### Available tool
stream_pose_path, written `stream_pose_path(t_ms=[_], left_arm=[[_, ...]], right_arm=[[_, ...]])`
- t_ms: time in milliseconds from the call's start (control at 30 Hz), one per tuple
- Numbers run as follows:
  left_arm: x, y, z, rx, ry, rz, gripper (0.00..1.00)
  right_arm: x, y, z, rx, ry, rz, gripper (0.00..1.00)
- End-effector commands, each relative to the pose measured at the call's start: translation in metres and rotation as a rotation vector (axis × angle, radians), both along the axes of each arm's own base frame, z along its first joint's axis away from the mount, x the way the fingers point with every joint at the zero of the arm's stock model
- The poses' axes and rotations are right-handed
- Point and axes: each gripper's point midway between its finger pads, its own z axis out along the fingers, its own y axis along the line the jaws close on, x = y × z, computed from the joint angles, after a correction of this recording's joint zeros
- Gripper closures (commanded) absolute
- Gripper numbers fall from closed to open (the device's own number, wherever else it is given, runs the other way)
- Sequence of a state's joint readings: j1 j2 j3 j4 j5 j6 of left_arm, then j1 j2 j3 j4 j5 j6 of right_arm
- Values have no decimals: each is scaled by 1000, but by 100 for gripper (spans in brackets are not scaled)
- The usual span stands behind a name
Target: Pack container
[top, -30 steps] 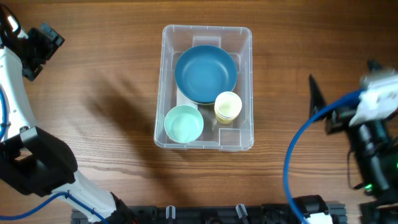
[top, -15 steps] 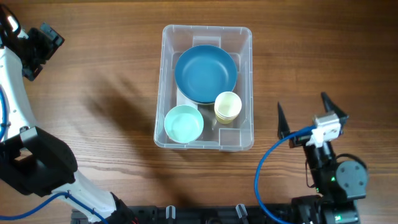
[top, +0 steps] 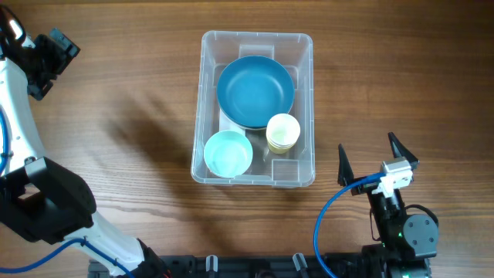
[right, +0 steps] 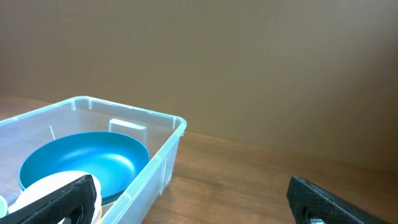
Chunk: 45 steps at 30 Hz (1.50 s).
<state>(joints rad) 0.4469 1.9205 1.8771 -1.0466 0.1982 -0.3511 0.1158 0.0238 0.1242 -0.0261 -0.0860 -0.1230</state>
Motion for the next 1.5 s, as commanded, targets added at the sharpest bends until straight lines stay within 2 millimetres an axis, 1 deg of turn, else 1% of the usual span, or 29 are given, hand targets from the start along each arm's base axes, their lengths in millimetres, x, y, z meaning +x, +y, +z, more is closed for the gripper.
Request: stream_pose_path(t_ms=[0,300,433,1467], left_arm=[[1,2,19,18,-43,11,0],[1,2,19,18,-43,11,0],[1,2,19,18,-43,11,0],[1,2,19,18,-43,11,0]], right_arm=[[-1,2,-3,28,3,13,0],[2,3,-52,29,162,16,0],[3,-2,-53,27,165,-15,0],[3,-2,-53,26,163,-13,0]])
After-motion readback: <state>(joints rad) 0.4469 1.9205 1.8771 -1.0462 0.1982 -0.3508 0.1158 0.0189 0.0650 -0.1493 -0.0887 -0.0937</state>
